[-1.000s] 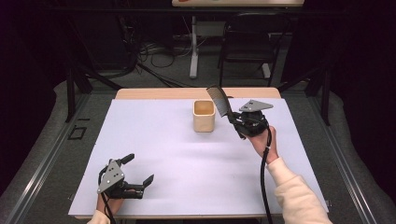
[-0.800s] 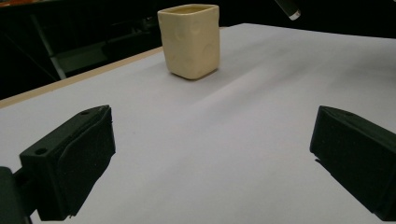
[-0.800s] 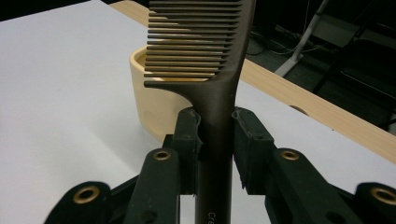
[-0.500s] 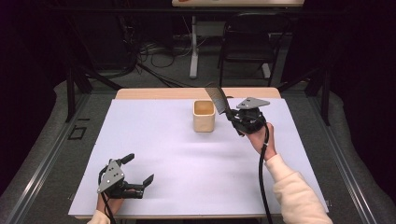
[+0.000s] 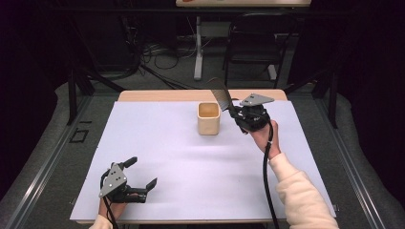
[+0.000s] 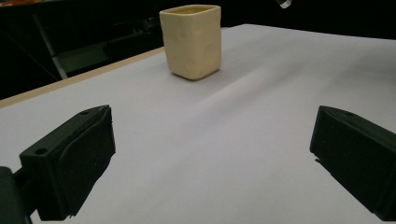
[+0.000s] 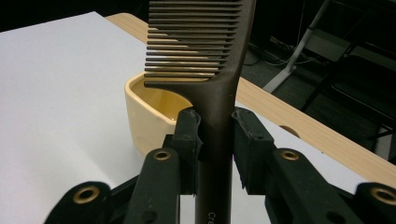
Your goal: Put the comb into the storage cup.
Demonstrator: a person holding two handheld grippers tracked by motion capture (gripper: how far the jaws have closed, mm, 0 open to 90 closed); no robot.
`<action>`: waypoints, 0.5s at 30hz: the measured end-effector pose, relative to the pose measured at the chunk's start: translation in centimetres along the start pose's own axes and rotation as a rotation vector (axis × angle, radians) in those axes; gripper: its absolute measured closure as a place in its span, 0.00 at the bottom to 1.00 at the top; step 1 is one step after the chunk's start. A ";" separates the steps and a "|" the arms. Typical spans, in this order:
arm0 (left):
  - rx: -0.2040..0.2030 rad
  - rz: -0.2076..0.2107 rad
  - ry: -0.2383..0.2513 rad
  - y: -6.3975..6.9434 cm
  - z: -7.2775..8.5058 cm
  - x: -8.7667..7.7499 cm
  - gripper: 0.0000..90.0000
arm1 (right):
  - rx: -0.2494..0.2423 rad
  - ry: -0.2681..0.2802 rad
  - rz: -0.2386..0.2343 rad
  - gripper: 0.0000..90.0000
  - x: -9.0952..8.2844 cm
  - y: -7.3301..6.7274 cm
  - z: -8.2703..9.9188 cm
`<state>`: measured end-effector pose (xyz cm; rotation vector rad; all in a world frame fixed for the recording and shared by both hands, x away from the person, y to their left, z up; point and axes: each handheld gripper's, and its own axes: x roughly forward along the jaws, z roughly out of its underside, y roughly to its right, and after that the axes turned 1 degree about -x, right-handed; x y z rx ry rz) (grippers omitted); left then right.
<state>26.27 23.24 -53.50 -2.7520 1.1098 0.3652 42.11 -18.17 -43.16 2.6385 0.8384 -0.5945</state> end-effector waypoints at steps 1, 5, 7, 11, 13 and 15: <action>0.001 0.000 0.000 0.0 0.0 0.0 0.00 | 0.000 0.000 0.000 0.81 0.0 0.0 -0.1; 0.001 0.000 0.001 0.0 0.0 0.0 0.00 | -0.002 0.006 0.001 0.81 0.2 0.0 -0.4; 0.001 0.000 0.000 0.0 0.0 0.0 0.00 | 0.000 0.012 0.003 0.81 0.3 0.0 -0.5; 0.001 0.001 0.000 0.0 0.0 0.0 0.00 | 0.000 0.017 0.002 0.81 0.6 -0.1 -0.9; 0.000 0.000 0.001 0.0 0.0 0.0 0.00 | 0.000 0.018 0.001 0.81 0.8 -0.1 -1.0; 0.000 -0.002 0.003 0.0 0.0 0.0 0.00 | -0.004 0.016 0.000 0.81 1.0 -0.2 -1.1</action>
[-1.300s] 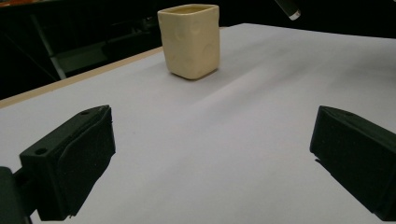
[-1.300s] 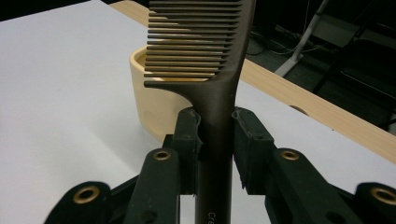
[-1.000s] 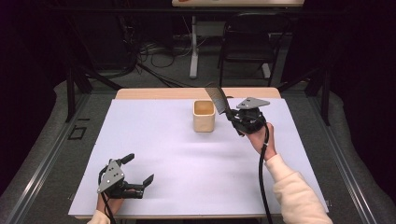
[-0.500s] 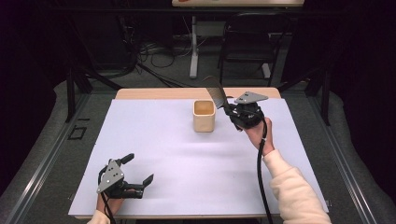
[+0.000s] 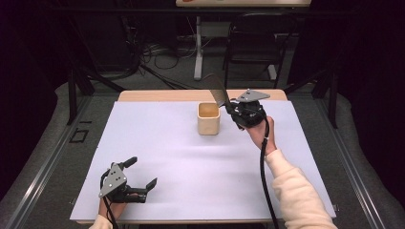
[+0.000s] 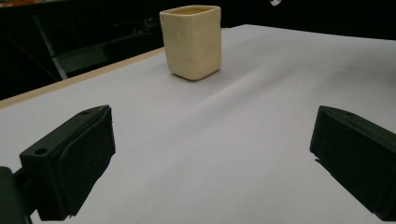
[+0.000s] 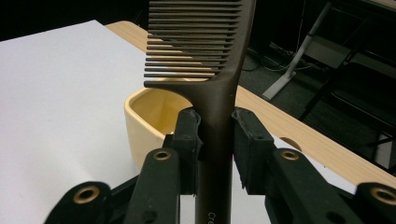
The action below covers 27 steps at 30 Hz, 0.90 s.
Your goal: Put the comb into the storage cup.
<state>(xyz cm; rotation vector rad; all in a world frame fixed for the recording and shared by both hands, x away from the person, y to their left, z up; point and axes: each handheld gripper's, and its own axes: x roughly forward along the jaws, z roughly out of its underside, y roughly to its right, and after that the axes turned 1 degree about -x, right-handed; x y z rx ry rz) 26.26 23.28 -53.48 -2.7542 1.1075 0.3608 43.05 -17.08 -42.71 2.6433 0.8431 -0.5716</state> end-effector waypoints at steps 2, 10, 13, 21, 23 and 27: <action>-0.002 0.000 0.000 0.0 0.0 0.0 0.00 | -0.005 0.003 -0.001 0.81 0.2 -0.1 -0.1; -0.001 0.000 0.000 0.0 0.0 0.0 0.00 | -0.014 0.017 0.000 0.81 0.5 -0.2 -0.9; -0.001 -0.001 0.002 0.0 0.0 0.0 0.00 | -0.020 0.022 0.000 0.81 0.6 -0.3 -1.1; -0.003 0.000 0.002 -0.1 0.0 0.0 0.00 | -0.032 0.041 0.006 0.81 1.0 -0.2 -1.4; -0.004 -0.001 0.003 -0.1 0.0 0.0 0.00 | -0.036 0.043 0.009 0.81 1.1 -0.2 -1.4; -0.002 0.001 0.002 -0.1 0.0 0.0 0.00 | -0.043 0.049 0.013 0.81 1.3 -0.3 -1.5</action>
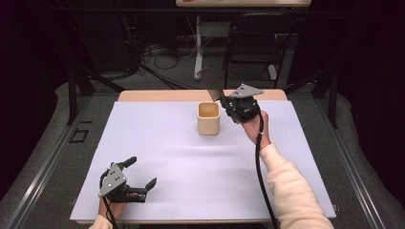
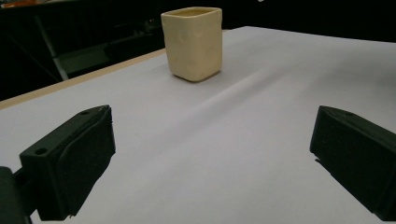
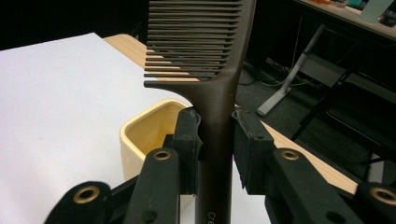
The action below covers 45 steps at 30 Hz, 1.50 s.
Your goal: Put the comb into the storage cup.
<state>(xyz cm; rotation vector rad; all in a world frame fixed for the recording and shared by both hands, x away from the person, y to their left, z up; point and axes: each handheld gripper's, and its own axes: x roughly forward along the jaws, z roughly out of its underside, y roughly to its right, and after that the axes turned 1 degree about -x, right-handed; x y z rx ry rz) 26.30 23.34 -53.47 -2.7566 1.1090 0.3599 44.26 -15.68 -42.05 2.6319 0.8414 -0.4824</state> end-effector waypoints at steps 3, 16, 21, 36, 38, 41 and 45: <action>-0.002 -0.002 0.003 0.0 0.0 0.0 0.00 | -0.005 0.004 0.005 0.81 0.1 0.0 0.0; 0.001 0.000 0.001 0.0 0.0 0.0 0.00 | -0.033 0.043 0.026 0.81 0.6 0.0 -0.2; 0.001 0.000 -0.001 0.0 0.0 0.0 0.00 | -0.054 0.051 0.035 0.81 1.1 -0.1 -0.2; 0.002 0.004 0.001 0.0 0.0 0.0 0.00 | -0.068 0.081 0.036 0.81 1.9 -0.4 -0.4; 0.002 0.003 0.001 0.1 0.0 0.0 0.00 | -0.072 0.085 0.036 0.81 2.0 -0.5 -0.4; 0.001 0.004 0.002 0.1 0.0 0.0 0.00 | -0.072 0.091 0.032 0.81 2.1 -0.4 -0.4; 0.000 0.004 0.001 0.0 0.0 0.0 0.00 | -0.077 0.091 0.031 0.81 2.3 -0.5 -0.4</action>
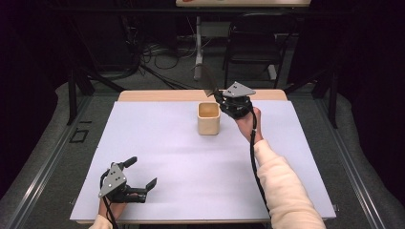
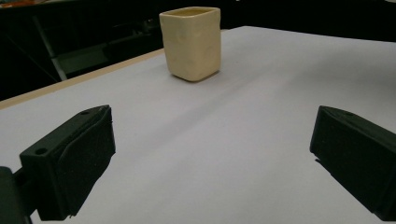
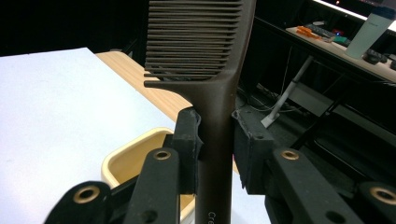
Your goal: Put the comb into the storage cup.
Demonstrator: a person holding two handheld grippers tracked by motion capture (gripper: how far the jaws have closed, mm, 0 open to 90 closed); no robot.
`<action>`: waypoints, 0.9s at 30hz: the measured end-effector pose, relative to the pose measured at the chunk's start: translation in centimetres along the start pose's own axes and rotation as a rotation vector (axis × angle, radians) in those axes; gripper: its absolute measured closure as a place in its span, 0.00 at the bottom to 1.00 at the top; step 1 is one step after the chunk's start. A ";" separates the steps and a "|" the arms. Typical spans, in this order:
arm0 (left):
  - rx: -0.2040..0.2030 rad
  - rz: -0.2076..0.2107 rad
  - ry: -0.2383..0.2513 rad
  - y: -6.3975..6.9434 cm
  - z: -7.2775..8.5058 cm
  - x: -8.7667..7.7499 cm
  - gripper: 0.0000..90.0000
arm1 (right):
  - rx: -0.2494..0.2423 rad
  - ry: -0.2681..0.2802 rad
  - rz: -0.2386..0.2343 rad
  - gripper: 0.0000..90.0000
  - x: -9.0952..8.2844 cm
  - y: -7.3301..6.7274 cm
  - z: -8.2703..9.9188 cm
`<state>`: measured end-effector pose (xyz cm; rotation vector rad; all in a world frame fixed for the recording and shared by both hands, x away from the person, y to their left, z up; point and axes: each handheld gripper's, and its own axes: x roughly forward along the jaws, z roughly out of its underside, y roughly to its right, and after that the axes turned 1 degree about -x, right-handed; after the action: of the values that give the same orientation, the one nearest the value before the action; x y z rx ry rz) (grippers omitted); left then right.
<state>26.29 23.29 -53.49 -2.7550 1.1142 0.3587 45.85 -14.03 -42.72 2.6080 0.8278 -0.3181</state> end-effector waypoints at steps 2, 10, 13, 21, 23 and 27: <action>-0.001 0.000 0.000 0.0 0.0 0.0 0.00 | -0.002 0.006 -0.001 0.81 0.0 0.0 0.0; 0.001 -0.001 -0.001 0.0 0.0 0.0 0.00 | -0.009 0.032 -0.002 0.81 0.0 0.0 -0.4; 0.000 -0.001 -0.001 0.0 0.0 0.0 0.00 | -0.014 0.044 -0.002 0.81 0.1 -0.1 -0.6; 0.002 -0.001 0.002 0.0 0.0 0.0 0.00 | -0.023 0.057 0.000 0.81 0.3 -0.1 -1.1; 0.002 -0.001 0.001 0.0 0.0 0.0 0.00 | -0.024 0.057 0.001 0.81 0.4 -0.2 -1.1; 0.001 -0.003 0.002 0.0 0.0 -0.1 0.00 | -0.020 0.068 0.004 0.81 0.6 -0.2 -1.1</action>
<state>26.25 23.35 -53.47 -2.7565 1.1108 0.3552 46.31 -13.13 -41.98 2.6147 0.8435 -0.2207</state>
